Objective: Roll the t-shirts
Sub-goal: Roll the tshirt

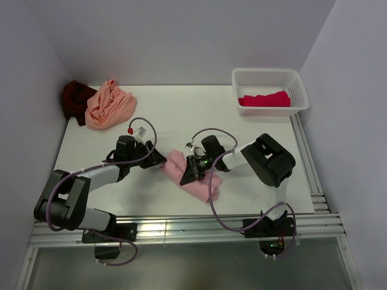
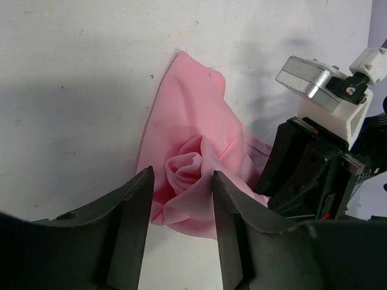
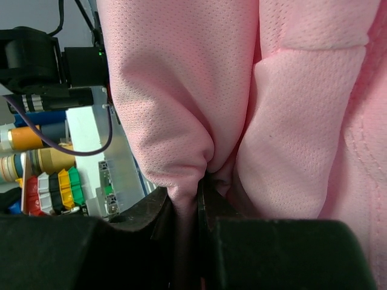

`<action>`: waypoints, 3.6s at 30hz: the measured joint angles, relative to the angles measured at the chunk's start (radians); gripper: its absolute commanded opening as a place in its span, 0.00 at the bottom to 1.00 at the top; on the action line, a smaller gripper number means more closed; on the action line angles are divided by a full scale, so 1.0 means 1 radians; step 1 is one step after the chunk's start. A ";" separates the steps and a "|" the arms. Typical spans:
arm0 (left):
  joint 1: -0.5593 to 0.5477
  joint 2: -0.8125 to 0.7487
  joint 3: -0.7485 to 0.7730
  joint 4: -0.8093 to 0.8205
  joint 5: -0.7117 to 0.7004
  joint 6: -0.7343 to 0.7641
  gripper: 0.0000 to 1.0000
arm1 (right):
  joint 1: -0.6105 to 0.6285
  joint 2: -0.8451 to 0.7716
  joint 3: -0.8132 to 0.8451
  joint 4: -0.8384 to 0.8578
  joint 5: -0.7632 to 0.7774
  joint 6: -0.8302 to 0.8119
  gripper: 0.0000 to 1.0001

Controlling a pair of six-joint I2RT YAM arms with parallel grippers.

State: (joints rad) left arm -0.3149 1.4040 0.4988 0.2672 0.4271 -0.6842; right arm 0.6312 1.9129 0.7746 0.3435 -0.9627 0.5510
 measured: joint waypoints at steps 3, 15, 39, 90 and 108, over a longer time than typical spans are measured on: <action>0.000 -0.012 -0.013 -0.003 -0.005 0.009 0.51 | -0.004 0.003 0.000 0.001 -0.005 0.001 0.00; 0.000 -0.090 -0.063 -0.019 -0.021 0.036 0.39 | -0.010 0.007 0.000 0.005 -0.015 0.002 0.00; -0.003 0.007 -0.051 -0.039 0.004 0.057 0.32 | -0.015 0.007 -0.001 0.005 -0.021 0.005 0.00; -0.076 0.003 -0.179 0.313 -0.091 -0.152 0.80 | -0.019 0.007 0.020 -0.027 -0.001 -0.010 0.03; -0.077 0.170 -0.006 0.285 -0.097 -0.150 0.44 | -0.001 -0.084 -0.003 -0.056 0.056 -0.034 0.71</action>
State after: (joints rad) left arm -0.3923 1.5738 0.4923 0.5518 0.3302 -0.8345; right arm 0.6304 1.8286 0.7715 0.2871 -0.9062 0.5171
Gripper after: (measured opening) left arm 0.448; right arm 0.703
